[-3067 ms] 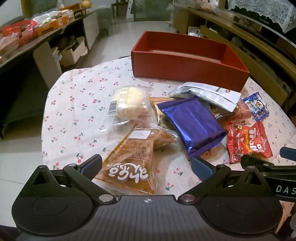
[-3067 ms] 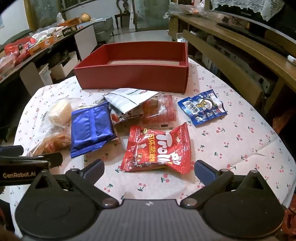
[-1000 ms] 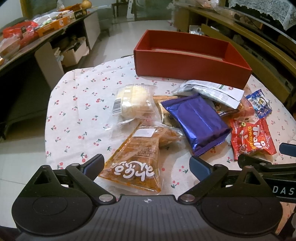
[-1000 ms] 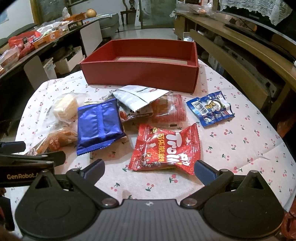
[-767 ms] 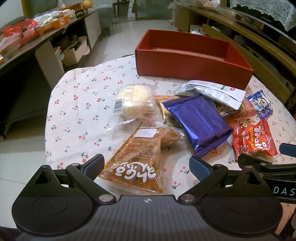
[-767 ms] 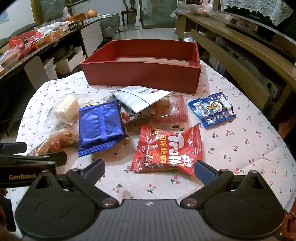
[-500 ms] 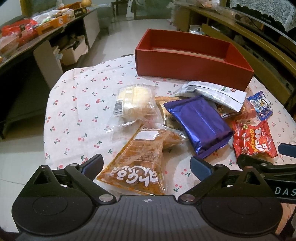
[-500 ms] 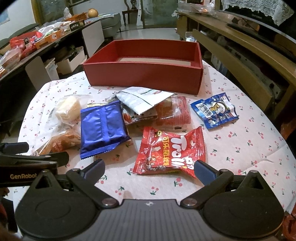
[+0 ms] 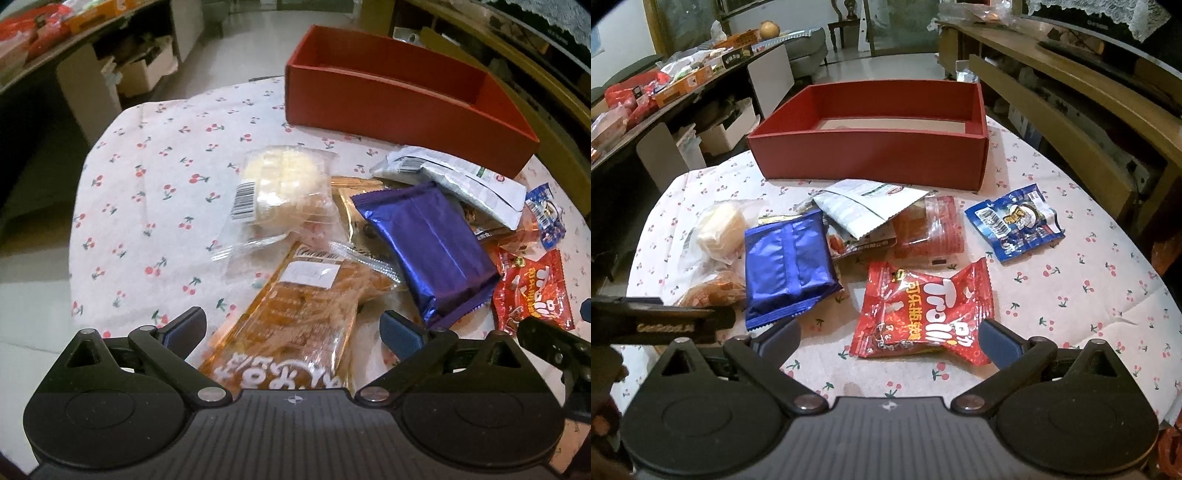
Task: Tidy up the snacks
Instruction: 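Grasp the orange bread bag with the left tool while the right tool grasps the blue foil pack, then carry the bread bag and blue pack over the red box with both tools, then open both tools to drop the bread bag and blue pack into the box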
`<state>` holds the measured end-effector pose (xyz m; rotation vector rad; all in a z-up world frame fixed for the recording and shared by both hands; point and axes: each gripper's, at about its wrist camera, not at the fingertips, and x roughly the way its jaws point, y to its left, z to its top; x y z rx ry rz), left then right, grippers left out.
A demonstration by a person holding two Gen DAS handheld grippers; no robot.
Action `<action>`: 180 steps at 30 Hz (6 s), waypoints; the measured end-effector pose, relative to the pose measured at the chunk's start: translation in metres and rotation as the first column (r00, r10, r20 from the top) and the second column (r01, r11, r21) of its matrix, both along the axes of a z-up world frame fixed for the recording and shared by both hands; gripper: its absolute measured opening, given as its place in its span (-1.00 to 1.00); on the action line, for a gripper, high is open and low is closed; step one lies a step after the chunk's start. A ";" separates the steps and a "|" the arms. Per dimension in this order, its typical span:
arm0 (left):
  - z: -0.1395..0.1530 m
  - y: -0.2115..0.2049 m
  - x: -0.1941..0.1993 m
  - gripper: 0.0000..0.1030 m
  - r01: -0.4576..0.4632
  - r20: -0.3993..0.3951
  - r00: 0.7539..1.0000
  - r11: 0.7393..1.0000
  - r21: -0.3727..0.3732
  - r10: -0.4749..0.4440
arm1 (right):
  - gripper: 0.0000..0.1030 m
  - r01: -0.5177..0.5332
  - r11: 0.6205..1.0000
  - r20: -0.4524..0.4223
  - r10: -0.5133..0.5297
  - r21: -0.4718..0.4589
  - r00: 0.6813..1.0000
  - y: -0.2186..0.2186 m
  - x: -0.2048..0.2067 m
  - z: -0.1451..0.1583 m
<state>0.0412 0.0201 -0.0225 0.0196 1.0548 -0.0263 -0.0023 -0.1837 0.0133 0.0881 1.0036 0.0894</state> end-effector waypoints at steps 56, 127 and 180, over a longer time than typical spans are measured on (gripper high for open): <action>0.006 -0.030 -0.032 0.19 0.176 -0.043 0.984 0.984 0.030 -0.174 | 0.27 -0.349 0.937 -0.082 0.347 -0.011 0.934 0.055 0.059 -0.019; 0.071 -0.071 0.134 0.19 0.139 0.221 0.966 0.990 0.010 -0.138 | 0.27 -0.024 0.999 0.140 0.027 -0.029 0.990 -0.016 0.171 0.040; 0.026 -0.088 0.200 0.68 0.123 0.206 0.969 0.988 0.091 -0.139 | 0.53 0.035 0.999 0.146 -0.033 -0.010 0.989 -0.018 0.273 -0.014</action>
